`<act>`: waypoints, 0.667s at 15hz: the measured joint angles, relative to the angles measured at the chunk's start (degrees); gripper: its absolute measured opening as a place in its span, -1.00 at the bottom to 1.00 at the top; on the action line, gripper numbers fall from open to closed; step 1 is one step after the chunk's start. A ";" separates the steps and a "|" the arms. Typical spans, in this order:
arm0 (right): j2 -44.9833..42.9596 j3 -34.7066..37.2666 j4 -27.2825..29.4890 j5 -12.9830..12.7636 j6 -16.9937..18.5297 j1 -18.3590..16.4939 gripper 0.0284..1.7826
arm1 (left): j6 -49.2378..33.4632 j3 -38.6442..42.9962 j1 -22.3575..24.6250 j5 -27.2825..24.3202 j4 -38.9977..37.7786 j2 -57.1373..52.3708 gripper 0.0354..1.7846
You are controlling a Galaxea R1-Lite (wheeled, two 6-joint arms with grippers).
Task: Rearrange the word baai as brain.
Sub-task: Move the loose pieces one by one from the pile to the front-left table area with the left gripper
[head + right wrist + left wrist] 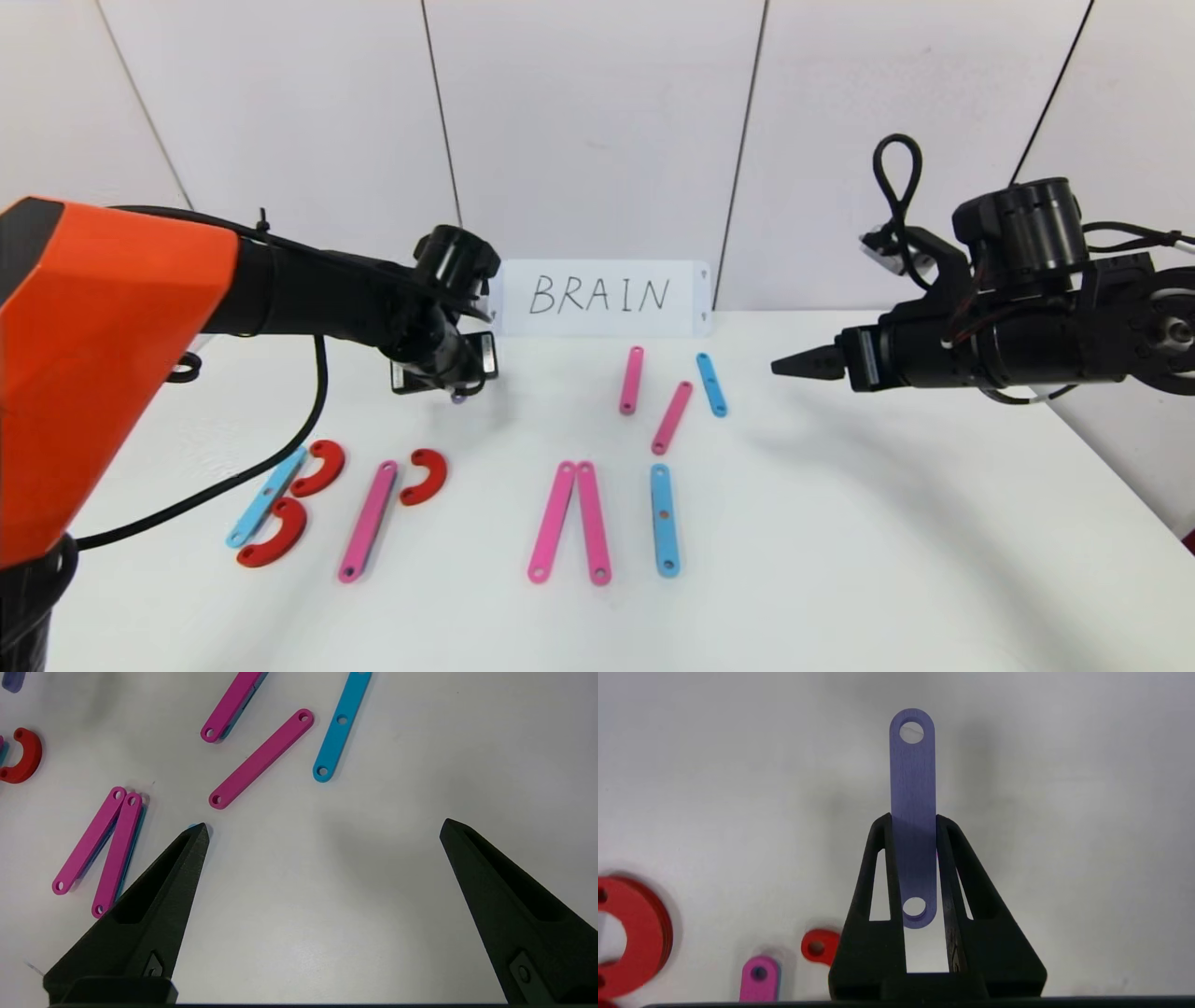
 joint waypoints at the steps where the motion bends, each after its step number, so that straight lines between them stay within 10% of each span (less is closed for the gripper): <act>1: 0.00 0.00 0.02 0.02 0.00 0.02 0.95 | -2.23 1.87 -0.44 0.00 1.01 -1.73 -0.73; 10: 0.00 0.29 0.00 0.02 0.00 0.11 0.95 | -20.35 22.41 -8.68 0.46 4.30 -17.07 -0.73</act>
